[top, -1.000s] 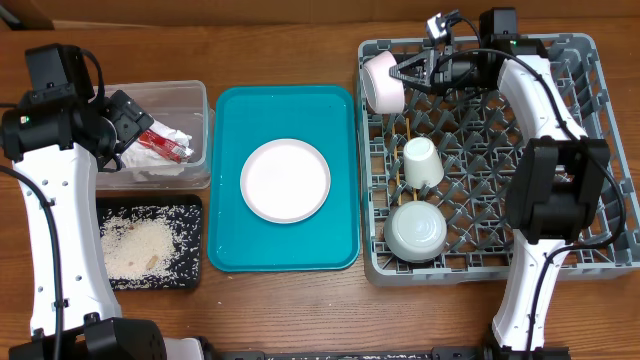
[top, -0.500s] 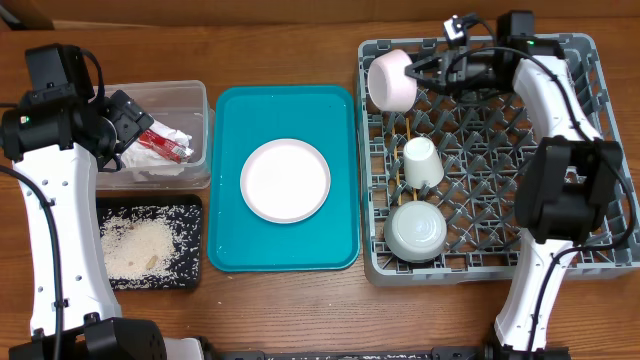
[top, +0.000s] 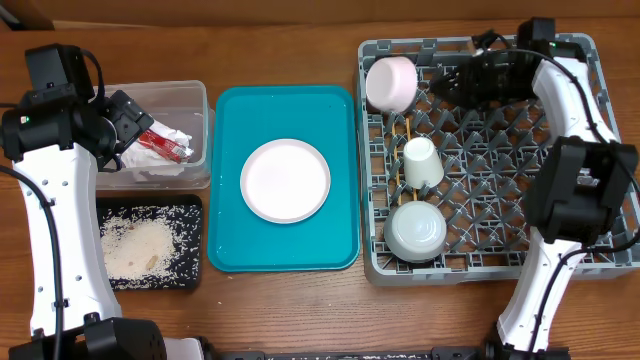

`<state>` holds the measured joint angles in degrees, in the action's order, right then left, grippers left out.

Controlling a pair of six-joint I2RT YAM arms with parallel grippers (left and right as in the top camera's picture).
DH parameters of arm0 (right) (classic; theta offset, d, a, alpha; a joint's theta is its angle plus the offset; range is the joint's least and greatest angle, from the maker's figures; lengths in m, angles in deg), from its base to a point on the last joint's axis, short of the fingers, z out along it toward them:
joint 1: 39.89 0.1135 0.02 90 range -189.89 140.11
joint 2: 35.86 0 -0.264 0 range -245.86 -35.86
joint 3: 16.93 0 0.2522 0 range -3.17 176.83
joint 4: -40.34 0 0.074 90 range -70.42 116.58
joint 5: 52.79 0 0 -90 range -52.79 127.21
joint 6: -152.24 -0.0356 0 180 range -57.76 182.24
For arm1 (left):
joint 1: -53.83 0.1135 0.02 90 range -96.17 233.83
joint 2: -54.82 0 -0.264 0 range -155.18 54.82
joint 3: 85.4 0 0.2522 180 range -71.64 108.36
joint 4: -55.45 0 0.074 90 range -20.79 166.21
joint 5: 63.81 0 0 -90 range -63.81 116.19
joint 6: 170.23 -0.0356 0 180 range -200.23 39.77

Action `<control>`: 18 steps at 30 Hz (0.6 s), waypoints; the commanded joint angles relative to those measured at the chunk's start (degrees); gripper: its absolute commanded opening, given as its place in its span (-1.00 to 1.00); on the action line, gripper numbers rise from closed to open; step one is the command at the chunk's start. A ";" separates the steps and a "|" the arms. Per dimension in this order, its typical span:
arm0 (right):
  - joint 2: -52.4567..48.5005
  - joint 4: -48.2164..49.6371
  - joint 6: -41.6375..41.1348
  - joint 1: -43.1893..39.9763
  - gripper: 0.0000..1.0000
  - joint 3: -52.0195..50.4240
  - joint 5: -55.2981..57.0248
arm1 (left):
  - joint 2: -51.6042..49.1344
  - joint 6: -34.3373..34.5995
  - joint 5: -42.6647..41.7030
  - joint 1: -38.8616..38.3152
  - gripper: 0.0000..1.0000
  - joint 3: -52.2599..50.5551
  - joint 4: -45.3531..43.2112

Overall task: Sort waste into correct bins and load items into the dishwasher
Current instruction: 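Carry the pink plate right and set it upright in the rack's back, then release the plate and move the right gripper to the white plate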

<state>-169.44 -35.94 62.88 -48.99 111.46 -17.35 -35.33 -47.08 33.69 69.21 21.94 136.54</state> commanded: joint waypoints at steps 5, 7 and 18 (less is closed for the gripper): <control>3.93 -2.25 -4.17 -2.36 -0.65 5.35 7.30 | -0.17 1.16 -0.04 -0.39 1.00 1.03 -0.07; 6.36 -2.64 -4.44 -1.33 -0.65 6.03 10.78 | -0.17 1.16 -0.04 -0.39 1.00 1.03 -0.07; 18.10 -6.03 -5.14 19.02 -0.53 6.10 33.77 | -0.17 1.16 -0.04 -0.39 1.00 1.03 -0.07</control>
<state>-154.16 -41.12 57.86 -37.30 116.27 7.65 -35.33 -47.08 33.67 69.21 21.94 136.54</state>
